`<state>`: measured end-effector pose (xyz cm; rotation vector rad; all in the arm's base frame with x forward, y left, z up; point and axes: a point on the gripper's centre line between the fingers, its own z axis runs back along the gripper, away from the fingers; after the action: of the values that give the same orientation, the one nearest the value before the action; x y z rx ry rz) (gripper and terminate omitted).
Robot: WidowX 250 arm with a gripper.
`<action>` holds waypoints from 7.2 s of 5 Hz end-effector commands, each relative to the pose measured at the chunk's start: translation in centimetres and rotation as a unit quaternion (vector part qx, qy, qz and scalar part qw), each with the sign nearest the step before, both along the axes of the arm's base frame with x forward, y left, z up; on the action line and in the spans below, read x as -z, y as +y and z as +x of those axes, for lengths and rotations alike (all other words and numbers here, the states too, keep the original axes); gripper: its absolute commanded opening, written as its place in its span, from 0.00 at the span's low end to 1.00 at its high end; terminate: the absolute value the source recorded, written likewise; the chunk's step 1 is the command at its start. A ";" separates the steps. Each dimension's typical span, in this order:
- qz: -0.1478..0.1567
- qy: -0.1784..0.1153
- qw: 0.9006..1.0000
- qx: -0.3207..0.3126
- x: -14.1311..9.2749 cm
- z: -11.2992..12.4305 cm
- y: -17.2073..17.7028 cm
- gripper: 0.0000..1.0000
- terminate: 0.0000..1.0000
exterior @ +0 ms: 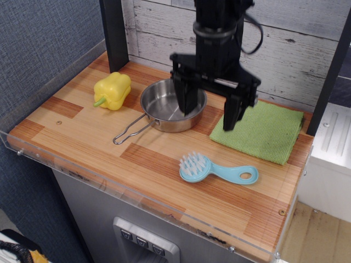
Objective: Hold the blue spatula from center of the table and place it on top of the green cloth, which is top right edge of the table.
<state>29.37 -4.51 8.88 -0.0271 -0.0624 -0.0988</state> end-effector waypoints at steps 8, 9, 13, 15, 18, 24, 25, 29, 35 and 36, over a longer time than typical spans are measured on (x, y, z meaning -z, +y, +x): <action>-0.007 -0.006 1.000 -0.009 6.0 -0.9 0.7 1.00 0.00; -0.019 -0.007 1.000 -0.011 6.6 -0.8 0.4 1.00 0.00; -0.011 0.031 0.999 0.004 8.1 -0.8 -1.4 0.00 0.00; -0.006 0.012 1.000 0.010 6.3 -0.3 -1.5 0.00 0.00; -0.014 -0.059 0.998 0.009 0.2 0.4 -2.1 0.00 0.00; -0.018 -0.035 0.999 -0.022 2.6 9.2 -0.5 0.00 0.00; -0.012 -0.033 0.999 -0.010 2.6 10.5 -1.7 0.00 0.00; -0.005 -0.027 1.000 -0.011 2.3 10.4 -2.0 0.00 0.00; -0.013 -0.034 0.999 0.010 0.2 9.4 -2.2 1.00 0.00; -0.005 -0.059 0.998 0.025 -2.2 8.0 -3.0 1.00 0.00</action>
<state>37.00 -7.60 8.90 -0.0256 -0.1175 -0.1483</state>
